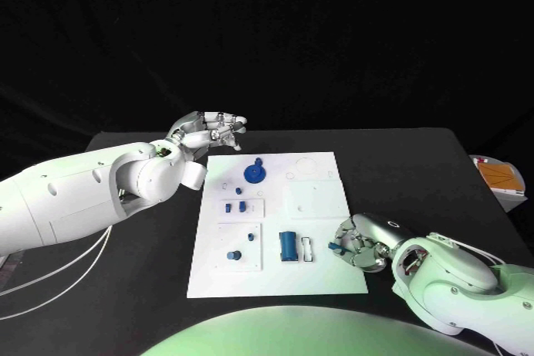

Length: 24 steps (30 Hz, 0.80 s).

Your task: Assemble the parts on the task board

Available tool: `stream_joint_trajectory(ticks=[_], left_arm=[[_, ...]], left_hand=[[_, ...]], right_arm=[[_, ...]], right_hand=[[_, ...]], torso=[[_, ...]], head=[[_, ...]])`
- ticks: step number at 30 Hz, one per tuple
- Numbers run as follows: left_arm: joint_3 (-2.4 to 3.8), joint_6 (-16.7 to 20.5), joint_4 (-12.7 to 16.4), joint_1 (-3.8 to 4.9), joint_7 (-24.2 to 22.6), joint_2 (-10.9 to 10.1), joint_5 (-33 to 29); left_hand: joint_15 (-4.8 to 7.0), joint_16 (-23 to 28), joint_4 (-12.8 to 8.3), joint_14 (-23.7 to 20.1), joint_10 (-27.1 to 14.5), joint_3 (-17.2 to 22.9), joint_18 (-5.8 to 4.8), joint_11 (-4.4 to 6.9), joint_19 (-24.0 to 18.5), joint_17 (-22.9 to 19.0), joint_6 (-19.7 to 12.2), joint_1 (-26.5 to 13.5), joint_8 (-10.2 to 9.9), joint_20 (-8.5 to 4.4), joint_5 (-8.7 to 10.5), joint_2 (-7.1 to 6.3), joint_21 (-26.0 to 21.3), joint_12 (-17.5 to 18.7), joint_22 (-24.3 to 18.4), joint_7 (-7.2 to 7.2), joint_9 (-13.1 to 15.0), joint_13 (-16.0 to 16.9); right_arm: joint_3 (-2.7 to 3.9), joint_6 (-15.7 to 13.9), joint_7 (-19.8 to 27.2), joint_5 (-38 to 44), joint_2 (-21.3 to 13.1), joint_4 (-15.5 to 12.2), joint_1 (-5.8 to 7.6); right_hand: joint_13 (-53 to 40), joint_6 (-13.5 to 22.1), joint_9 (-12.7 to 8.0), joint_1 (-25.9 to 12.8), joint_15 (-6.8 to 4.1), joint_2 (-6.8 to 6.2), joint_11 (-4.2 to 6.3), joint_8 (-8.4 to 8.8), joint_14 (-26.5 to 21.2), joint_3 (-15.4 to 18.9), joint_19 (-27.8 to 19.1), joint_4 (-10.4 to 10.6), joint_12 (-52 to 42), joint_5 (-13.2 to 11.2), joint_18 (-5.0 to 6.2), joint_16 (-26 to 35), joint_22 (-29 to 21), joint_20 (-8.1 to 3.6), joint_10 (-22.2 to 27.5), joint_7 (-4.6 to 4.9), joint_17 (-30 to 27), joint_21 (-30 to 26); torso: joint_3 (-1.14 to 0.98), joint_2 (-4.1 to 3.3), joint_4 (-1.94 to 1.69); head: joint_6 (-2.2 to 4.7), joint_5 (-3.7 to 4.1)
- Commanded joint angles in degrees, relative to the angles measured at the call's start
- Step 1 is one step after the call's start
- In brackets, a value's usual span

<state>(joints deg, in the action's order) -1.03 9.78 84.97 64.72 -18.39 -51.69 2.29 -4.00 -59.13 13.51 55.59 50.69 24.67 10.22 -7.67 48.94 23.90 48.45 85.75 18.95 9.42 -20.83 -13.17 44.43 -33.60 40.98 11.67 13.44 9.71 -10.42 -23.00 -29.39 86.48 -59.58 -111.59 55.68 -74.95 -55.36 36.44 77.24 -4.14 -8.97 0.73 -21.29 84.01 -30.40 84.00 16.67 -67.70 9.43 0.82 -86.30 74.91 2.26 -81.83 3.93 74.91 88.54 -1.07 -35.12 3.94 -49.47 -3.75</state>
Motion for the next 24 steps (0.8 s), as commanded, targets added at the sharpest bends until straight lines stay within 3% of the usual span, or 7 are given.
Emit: stream_joint_trajectory(ticks=[1,11,18,20,24], left_arm=[[0.04,-0.9,0.2,0.04,-0.3,0.1,-0.3],[0.04,-0.9,0.3,0.04,-0.2,0.0,-0.2],[0.04,-1.1,0.3,0.04,-0.1,0.1,-0.2],[0.04,-1.2,0.3,0.04,-0.1,0.1,-0.2],[0.04,-1.2,0.3,0.04,0.0,0.1,-0.2]], left_hand=[[0.12,0.0,-0.3,-0.3,-0.4,-0.2,0.22,-0.14,0.1,-0.1,-0.3,0.2,0.2,0.1,-0.19,0.19,-0.3,-0.3,0.0,-0.05,-0.1,0.0],[0.13,0.0,-0.4,-0.3,-0.4,-0.2,0.22,-0.14,0.1,-0.1,-0.3,0.3,0.2,0.09,-0.2,0.18,-0.2,-0.4,0.0,-0.05,-0.1,0.0],[0.13,0.0,-0.4,-0.3,-0.4,-0.2,0.22,-0.14,0.1,-0.1,-0.3,0.3,0.2,0.09,-0.2,0.18,-0.2,-0.4,0.0,-0.05,-0.1,0.0],[0.13,0.0,-0.4,-0.3,-0.4,-0.2,0.22,-0.14,0.1,-0.1,-0.3,0.3,0.2,0.09,-0.2,0.18,-0.2,-0.4,0.0,-0.05,-0.1,0.0],[0.13,0.0,-0.4,-0.3,-0.4,-0.2,0.22,-0.14,0.1,-0.1,-0.3,0.3,0.2,0.09,-0.2,0.18,-0.2,-0.4,0.0,-0.05,-0.1,0.0]], right_arm=[[0.02,-1.0,-0.5,-1.5,0.2,-0.4,0.24],[0.03,-2.8,-0.3,-4.5,1.8,-0.4,0.48],[0.04,-2.1,-0.6,-8.3,4.2,0.9,0.52],[0.05,-1.8,-0.6,-9.1,4.9,1.3,0.52],[0.05,-1.2,-0.7,-9.8,5.9,1.8,0.52]], right_hand=[[-0.8,-0.6,1.9,-1.0,-0.12,0.09,-0.06,-3.1,4.0,-5.9,5.6,-5.5,-0.4,-0.2,-0.58,-0.4,14.8,-0.23,0.2,-0.21,4.6,0.3],[-0.8,-0.8,2.1,-4.0,-0.15,0.05,-0.03,-3.29,4.1,-7.1,5.6,-5.7,-0.4,-0.3,-0.58,-0.4,14.8,-0.25,0.1,-0.28,4.7,0.3],[-0.9,-1.2,2.2,-7.1,-0.21,-0.58,0.07,-3.43,4.1,-6.9,5.5,-5.3,-0.5,-0.6,-0.54,-0.4,14.7,-0.3,0.1,-0.43,4.7,0.2],[-1.1,-1.6,2.2,-9.3,-0.27,-0.87,0.14,-3.53,4.1,-6.1,5.6,-4.9,-0.7,1.6,-0.56,-0.4,14.7,-0.36,-0.1,-0.52,4.9,0.3],[-1.5,-2.0,2.2,-10.6,-0.32,-0.78,0.2,-3.68,4.1,-5.4,5.6,-4.5,-1.3,2.0,-0.59,-0.5,14.8,-0.41,-0.4,-0.61,4.9,0.4]], torso=[[0.01,0.0,-0.03],[-0.03,-0.06,0.04],[-0.07,-0.07,0.0],[-0.1,-0.1,0.01],[-0.09,-0.09,0.02]], head=[[0.03,0.04],[-0.05,-0.05],[-0.02,0.04],[-0.02,-0.02],[-0.04,-0.02]])
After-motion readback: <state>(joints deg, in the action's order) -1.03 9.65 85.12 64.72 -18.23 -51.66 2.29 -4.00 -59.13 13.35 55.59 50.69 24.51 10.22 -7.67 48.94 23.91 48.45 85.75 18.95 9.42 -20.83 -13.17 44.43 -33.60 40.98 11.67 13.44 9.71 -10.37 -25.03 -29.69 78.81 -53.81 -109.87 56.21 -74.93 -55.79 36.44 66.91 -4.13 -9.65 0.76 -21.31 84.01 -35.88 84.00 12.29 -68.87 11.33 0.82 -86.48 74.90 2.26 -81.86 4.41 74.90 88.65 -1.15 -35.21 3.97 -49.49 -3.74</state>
